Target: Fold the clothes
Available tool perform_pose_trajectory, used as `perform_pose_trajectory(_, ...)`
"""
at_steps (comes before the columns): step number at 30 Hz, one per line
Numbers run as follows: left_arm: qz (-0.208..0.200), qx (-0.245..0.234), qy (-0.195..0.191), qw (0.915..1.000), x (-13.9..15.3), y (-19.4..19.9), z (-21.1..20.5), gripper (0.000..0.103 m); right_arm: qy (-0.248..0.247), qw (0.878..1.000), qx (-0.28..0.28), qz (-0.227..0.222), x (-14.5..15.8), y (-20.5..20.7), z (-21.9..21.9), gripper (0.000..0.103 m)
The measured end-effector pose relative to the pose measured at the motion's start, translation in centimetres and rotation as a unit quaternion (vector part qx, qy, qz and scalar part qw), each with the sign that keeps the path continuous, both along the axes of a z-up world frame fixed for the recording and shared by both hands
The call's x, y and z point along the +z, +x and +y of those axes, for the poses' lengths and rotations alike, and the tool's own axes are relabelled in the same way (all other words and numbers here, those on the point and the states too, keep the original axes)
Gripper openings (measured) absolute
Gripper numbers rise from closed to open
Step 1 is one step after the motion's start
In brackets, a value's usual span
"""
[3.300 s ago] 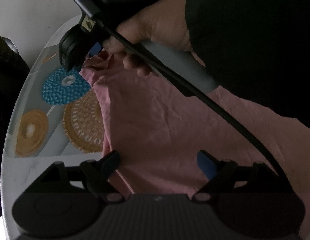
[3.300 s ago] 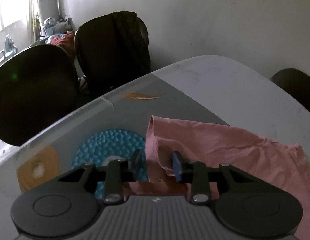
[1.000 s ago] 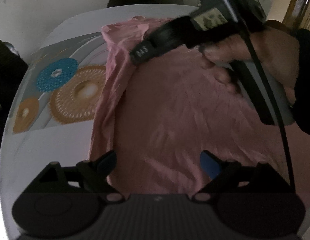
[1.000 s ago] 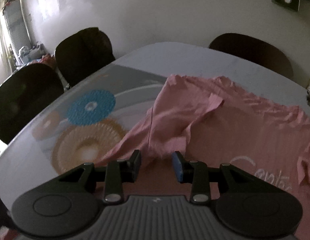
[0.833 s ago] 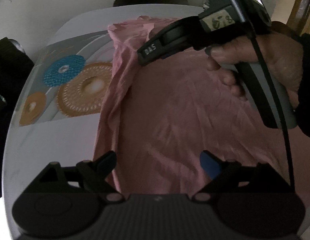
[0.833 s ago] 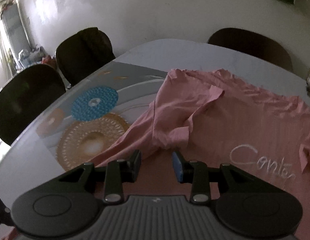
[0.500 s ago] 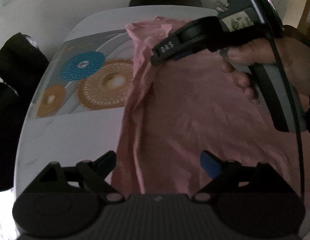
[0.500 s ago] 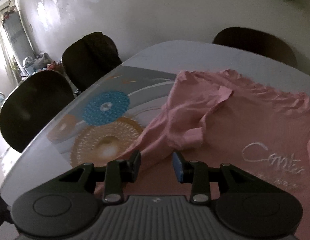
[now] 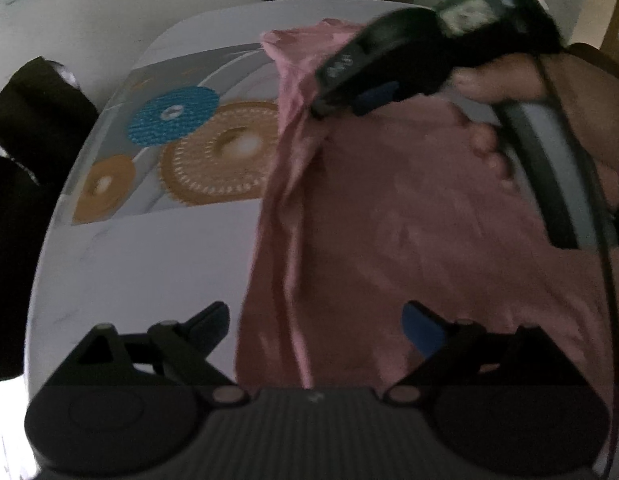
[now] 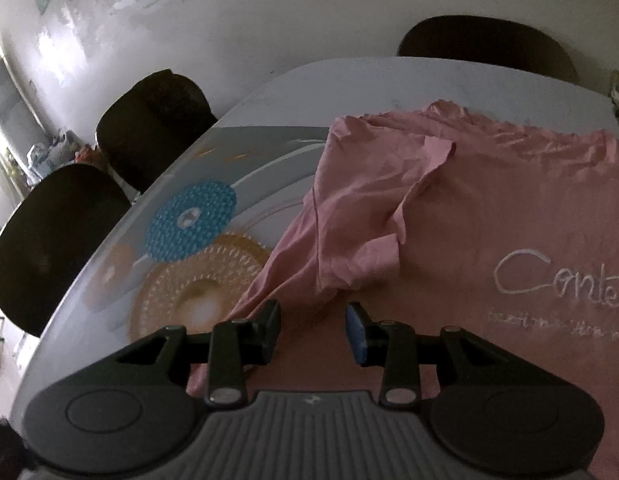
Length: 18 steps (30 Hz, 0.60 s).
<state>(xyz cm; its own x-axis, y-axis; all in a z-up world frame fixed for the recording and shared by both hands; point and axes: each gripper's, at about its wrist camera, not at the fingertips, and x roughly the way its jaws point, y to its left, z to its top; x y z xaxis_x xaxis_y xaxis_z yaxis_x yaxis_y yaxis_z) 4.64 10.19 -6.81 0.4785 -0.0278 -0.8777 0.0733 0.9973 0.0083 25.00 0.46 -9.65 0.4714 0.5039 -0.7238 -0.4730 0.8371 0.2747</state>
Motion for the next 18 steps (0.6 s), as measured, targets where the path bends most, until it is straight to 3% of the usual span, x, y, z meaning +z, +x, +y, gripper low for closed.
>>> perform_pose_trajectory(8, -0.009, -0.034, -0.017, 0.9992, 1.1, -0.2, -2.0, 0.094, -0.004, 1.0, 0.021, -0.022, 0.8, 0.3, 0.6, 0.035)
perform_pose_trajectory(18, -0.016, -0.036, -0.014, 0.9991, 2.0, 0.1, -2.4, 0.098, -0.09, 0.992, 0.059, -0.071, 0.4, -1.5, -1.3, 0.035)
